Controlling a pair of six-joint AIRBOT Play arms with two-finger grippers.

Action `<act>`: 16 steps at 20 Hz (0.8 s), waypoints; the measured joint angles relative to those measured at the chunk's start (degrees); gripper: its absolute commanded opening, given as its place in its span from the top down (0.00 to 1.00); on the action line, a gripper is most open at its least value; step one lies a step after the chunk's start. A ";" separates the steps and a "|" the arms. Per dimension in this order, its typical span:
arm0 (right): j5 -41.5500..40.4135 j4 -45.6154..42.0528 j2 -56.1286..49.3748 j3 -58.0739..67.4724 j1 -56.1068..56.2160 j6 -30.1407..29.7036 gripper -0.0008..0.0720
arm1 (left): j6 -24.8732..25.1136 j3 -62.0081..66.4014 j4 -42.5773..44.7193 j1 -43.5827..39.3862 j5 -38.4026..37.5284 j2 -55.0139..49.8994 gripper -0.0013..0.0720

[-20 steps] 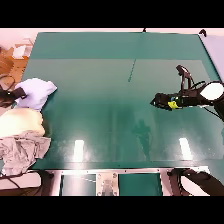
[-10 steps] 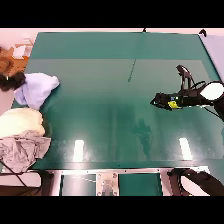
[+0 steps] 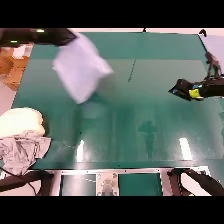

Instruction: Fold the shirts.

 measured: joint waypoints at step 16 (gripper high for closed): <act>4.02 -0.55 -5.92 1.84 -9.33 -1.11 0.39 | -8.61 6.73 4.31 -10.78 -11.23 -18.14 0.02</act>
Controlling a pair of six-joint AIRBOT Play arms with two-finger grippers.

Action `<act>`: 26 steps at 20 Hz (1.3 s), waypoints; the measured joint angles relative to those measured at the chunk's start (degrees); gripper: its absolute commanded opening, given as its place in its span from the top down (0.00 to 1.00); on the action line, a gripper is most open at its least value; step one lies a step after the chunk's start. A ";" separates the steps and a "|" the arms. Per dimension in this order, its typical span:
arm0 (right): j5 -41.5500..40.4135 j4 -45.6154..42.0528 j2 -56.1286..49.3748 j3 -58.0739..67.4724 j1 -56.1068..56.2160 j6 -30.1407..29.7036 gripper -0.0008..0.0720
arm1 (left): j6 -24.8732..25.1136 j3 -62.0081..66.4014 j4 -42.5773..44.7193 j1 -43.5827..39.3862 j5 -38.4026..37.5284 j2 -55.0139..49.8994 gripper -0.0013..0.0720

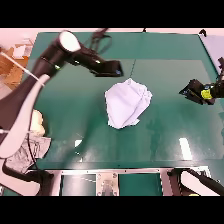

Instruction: Fold the shirts.

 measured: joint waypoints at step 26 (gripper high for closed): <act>-3.67 23.58 -43.43 22.75 8.94 -15.39 0.97 | 4.31 -45.09 -12.90 -5.84 18.08 4.20 0.95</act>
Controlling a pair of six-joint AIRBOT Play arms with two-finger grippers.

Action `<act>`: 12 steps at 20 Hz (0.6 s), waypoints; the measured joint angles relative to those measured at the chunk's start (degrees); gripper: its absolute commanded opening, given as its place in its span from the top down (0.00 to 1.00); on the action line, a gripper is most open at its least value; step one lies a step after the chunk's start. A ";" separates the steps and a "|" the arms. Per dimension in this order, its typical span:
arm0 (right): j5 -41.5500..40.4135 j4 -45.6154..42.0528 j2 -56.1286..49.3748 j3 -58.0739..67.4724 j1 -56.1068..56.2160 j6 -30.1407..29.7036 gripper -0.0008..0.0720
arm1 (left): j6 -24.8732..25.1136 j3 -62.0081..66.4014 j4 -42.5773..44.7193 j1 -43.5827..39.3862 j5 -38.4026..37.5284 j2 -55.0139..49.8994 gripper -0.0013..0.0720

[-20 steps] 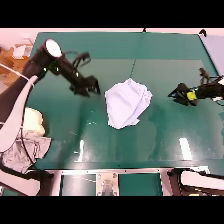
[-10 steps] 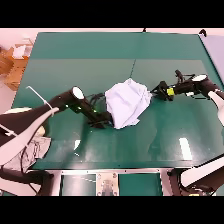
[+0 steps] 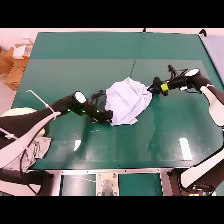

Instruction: Fold the shirts.

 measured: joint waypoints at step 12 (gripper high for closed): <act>3.37 0.46 31.12 20.48 -3.72 -1.11 0.97 | -2.32 35.54 16.06 7.10 -5.46 20.96 0.95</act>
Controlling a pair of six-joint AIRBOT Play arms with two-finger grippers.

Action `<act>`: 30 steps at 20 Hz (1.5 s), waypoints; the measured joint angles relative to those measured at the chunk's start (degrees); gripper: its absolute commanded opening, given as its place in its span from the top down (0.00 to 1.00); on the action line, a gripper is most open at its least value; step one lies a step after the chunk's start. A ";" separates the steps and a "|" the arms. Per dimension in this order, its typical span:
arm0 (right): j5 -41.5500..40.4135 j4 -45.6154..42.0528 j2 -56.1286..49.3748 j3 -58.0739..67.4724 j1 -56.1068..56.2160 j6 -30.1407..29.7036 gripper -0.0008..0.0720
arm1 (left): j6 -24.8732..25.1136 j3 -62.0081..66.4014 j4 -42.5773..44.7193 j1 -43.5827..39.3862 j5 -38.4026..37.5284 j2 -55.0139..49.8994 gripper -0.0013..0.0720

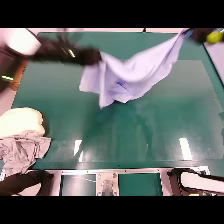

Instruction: Fold the shirts.

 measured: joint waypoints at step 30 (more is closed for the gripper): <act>-15.61 -0.31 -25.90 -16.11 12.90 -2.01 0.39 | -1.95 -13.18 12.57 4.94 2.89 -25.38 0.00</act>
